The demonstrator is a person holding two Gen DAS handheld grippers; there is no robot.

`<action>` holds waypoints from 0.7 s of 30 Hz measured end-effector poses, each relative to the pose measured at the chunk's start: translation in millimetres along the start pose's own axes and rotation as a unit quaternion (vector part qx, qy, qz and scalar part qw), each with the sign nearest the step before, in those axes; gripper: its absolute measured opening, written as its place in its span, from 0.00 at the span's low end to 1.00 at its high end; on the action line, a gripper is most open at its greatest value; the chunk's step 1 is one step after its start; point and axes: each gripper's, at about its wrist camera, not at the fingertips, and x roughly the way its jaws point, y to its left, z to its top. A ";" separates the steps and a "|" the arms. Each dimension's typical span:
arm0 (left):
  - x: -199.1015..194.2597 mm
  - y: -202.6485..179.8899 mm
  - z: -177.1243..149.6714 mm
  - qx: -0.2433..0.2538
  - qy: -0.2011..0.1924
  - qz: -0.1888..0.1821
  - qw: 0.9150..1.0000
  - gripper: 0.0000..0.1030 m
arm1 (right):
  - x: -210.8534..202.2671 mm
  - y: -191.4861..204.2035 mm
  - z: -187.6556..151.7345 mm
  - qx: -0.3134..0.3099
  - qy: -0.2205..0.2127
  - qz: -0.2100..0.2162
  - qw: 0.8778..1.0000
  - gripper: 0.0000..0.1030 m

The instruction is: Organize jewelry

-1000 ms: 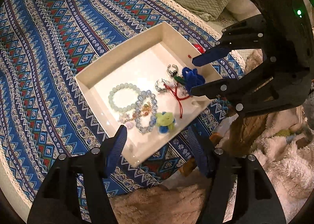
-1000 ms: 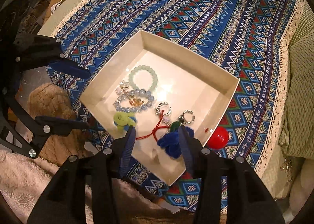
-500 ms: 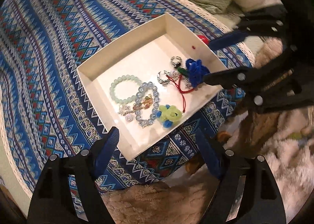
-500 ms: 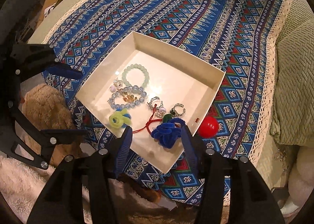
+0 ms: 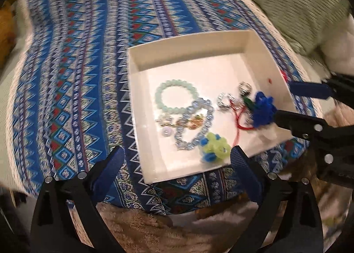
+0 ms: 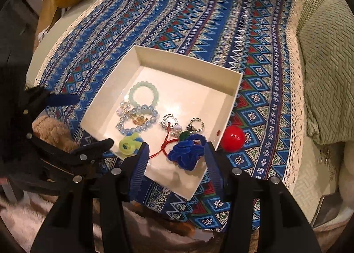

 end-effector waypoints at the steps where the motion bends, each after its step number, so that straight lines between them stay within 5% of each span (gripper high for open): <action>1: -0.9 0.9 -1.0 -0.008 -0.003 0.003 1.000 0.92 | 0.5 -0.2 -0.7 0.006 0.000 0.001 1.000 0.53; 9: -5.5 10.0 -4.6 -0.082 0.002 0.001 0.997 0.94 | -2.7 -6.7 -9.0 0.064 -0.015 0.002 0.998 0.59; 21: -7.4 3.2 0.3 -0.109 -0.009 0.015 0.994 0.94 | -9.9 -18.0 -14.0 0.078 -0.037 -0.047 0.995 0.60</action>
